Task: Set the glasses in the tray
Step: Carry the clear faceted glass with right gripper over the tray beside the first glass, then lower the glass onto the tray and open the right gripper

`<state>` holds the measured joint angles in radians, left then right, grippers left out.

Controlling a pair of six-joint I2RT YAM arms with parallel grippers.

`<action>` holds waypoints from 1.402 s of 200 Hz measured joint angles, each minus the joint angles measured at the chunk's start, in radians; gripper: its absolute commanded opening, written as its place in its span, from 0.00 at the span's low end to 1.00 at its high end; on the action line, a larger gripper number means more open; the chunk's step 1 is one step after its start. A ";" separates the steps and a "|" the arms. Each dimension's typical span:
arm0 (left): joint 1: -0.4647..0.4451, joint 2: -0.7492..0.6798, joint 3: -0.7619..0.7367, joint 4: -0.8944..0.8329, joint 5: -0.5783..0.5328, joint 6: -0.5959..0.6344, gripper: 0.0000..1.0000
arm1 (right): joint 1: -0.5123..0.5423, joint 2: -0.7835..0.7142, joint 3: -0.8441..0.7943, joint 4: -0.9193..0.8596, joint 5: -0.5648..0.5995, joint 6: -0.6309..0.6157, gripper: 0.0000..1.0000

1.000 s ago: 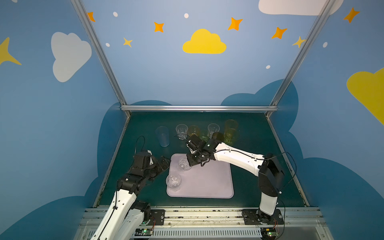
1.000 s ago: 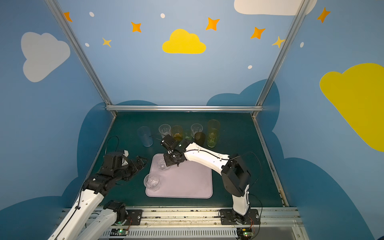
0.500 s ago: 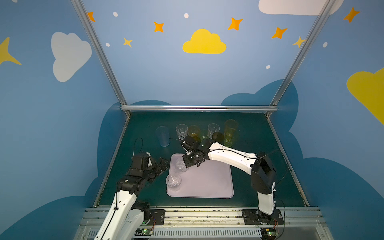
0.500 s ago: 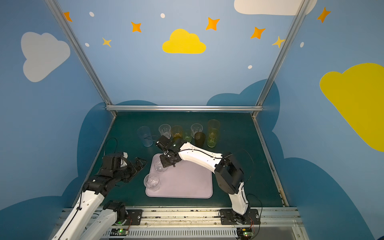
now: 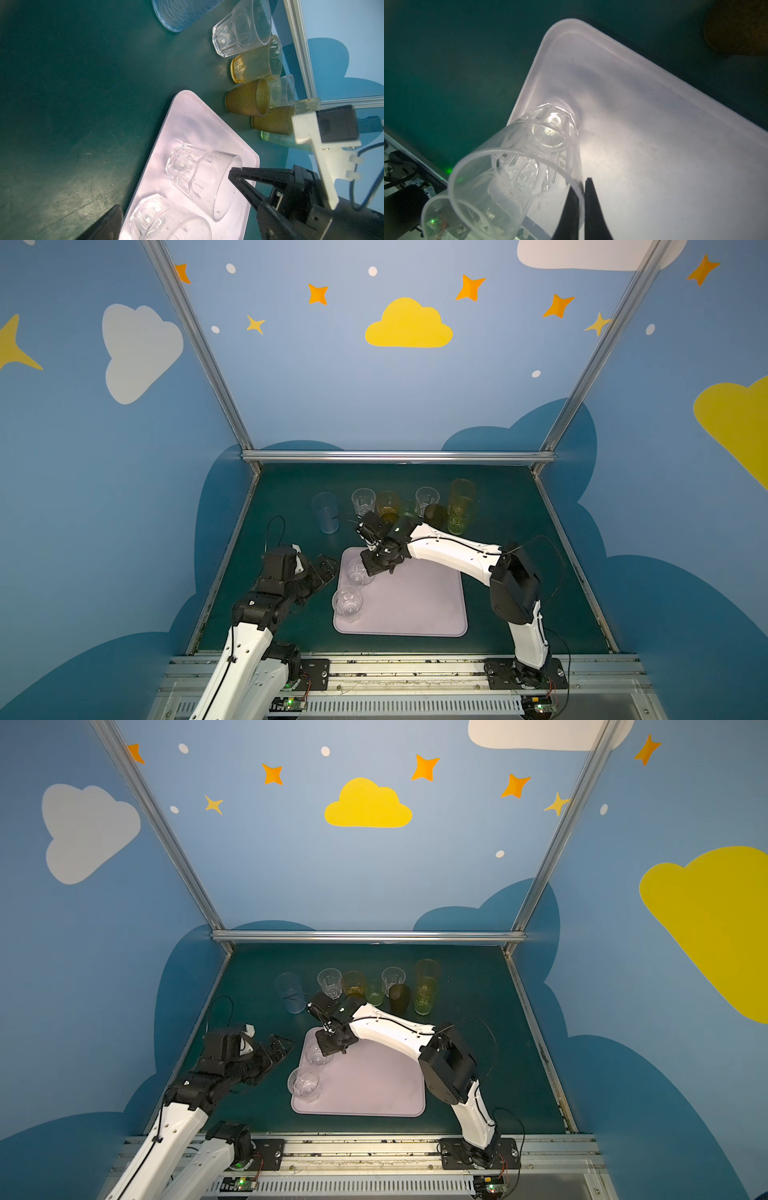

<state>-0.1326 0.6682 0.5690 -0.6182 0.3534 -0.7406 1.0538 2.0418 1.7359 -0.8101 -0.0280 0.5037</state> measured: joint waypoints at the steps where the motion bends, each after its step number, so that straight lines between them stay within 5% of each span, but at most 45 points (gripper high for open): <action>1: 0.000 0.000 0.000 0.000 0.000 0.000 1.00 | 0.000 0.000 0.000 0.000 0.000 0.000 0.00; 99: 0.000 -0.016 -0.005 0.000 -0.003 0.000 1.00 | 0.015 0.047 0.067 -0.038 0.001 -0.013 0.02; 280: 0.002 -0.018 -0.005 0.000 -0.003 0.000 1.00 | 0.001 0.052 0.090 -0.031 -0.035 -0.006 0.37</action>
<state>-0.1310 0.6506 0.5640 -0.6186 0.3500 -0.7406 1.0546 2.0937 1.8263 -0.8410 -0.0635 0.4973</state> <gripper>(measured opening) 0.996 0.365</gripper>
